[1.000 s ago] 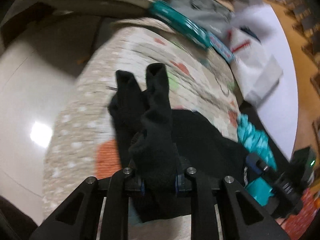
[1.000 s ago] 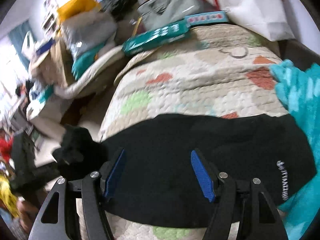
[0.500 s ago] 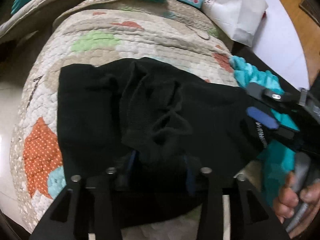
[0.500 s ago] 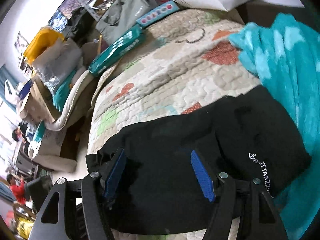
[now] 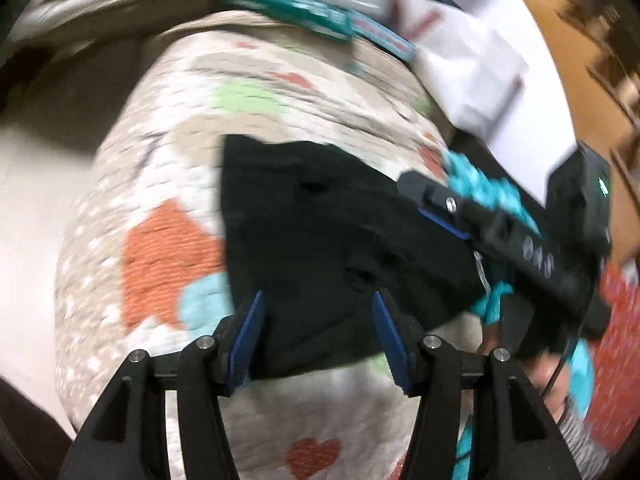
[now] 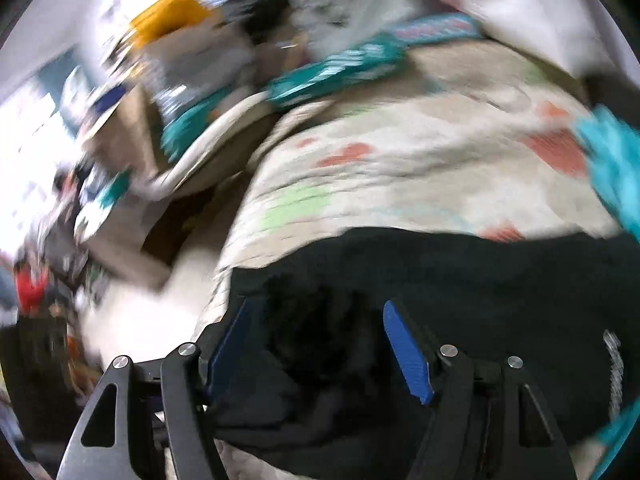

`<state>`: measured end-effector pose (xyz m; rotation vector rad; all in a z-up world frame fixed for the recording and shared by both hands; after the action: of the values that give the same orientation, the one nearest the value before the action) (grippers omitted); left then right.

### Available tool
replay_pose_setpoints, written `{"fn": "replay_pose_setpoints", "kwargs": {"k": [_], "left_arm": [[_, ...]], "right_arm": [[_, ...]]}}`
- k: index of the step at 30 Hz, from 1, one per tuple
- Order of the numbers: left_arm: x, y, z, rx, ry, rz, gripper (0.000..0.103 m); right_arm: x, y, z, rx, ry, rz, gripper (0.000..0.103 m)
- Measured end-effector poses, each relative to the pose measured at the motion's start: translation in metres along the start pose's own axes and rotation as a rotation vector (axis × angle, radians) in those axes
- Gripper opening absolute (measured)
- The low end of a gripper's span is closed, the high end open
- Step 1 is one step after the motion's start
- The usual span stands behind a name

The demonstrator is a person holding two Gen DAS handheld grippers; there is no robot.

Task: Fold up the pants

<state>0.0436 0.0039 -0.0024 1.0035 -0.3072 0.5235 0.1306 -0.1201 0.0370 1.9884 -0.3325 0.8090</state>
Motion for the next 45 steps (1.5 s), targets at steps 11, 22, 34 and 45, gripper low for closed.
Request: {"fn": "replay_pose_setpoints", "kwargs": {"k": [11,22,34,45], "left_arm": [[0.002,0.000,-0.024,0.010,0.095,0.004,0.055],[-0.007,-0.037,-0.020,-0.002,0.116,-0.037,0.059],[-0.016,-0.040,-0.015,0.023,0.023,0.023,0.033],[-0.009,-0.043,-0.019,0.027,0.027,0.022,0.014]], "right_arm": [[-0.030,-0.004,0.067,-0.166,-0.189,-0.119,0.008],[-0.017,0.021,0.072,-0.094,-0.237,-0.048,0.071],[0.035,-0.090,-0.072,-0.005,0.342,-0.326,0.076],[0.006,-0.137,-0.075,-0.174,0.489,-0.505,0.014]]}}
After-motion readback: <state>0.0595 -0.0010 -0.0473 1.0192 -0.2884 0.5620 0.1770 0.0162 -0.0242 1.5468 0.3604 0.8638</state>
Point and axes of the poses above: each gripper's, at about its wrist camera, not at the fingertips, and y roughly against the way its jaws point, z to its right, x to its top, the point moved 7 cm from there along -y, roughly the way its jaws point, and after that the axes turned 2 degrees about -y, right-handed, at the moved point
